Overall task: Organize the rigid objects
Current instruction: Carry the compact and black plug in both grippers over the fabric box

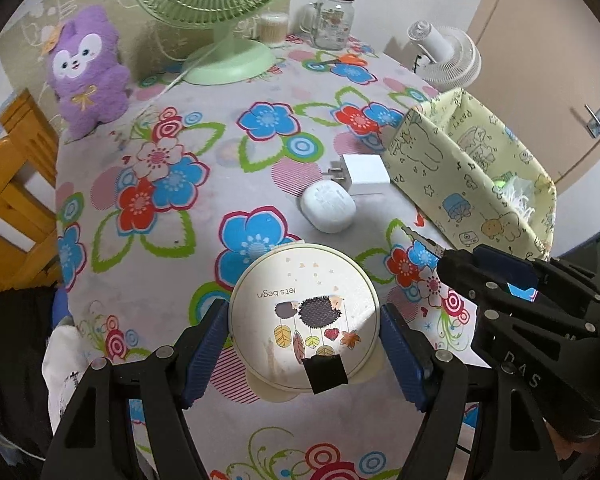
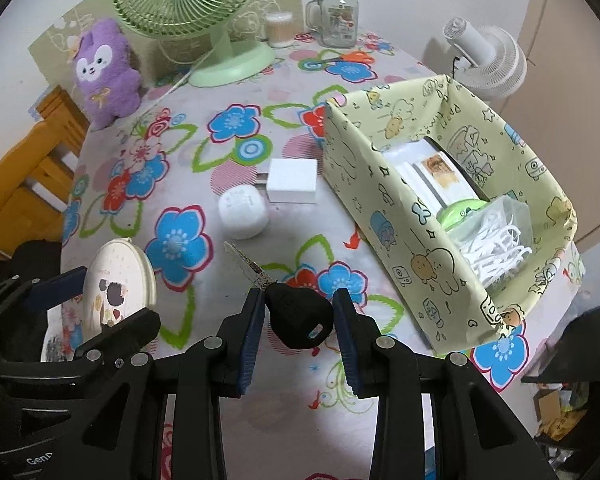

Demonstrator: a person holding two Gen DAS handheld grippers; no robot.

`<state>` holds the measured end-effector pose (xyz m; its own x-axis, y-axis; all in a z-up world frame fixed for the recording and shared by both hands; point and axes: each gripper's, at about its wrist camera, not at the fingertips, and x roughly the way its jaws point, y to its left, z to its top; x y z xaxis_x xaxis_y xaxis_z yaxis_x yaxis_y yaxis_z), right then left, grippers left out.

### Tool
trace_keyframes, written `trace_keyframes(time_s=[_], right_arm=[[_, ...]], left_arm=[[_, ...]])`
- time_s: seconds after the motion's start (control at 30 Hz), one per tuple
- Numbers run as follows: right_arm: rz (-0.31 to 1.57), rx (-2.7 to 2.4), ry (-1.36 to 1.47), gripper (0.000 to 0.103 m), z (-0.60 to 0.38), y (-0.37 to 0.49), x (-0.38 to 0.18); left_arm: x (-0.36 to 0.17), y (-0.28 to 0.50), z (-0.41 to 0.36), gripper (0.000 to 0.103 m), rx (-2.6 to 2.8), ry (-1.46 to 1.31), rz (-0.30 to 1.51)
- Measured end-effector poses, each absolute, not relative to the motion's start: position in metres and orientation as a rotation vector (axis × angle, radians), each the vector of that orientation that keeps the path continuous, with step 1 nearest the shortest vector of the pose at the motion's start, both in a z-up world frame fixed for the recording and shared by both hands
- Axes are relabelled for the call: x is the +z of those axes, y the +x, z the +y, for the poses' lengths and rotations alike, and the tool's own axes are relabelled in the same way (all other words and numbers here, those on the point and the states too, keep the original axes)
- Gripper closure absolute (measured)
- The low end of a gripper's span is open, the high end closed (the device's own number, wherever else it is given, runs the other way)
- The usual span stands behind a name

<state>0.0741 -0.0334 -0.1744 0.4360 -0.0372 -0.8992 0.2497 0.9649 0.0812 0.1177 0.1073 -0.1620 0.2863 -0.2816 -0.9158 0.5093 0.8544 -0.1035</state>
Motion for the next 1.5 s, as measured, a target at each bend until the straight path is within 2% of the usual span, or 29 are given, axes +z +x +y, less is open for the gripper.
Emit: trace_keyframes(time_s=[0.67, 1.5], right_arm=[[1.061, -0.036, 0.133, 0.065, -0.041, 0.081, -0.128], [1.005, 0.097, 0.028, 0.065, -0.14, 0.088, -0.088]], left_arm=[[-0.115, 0.106, 0.101, 0.026, -0.394, 0.149, 1.084], [-0.086, 0.101, 0.005, 0.026, -0.28, 0.078, 1.013]])
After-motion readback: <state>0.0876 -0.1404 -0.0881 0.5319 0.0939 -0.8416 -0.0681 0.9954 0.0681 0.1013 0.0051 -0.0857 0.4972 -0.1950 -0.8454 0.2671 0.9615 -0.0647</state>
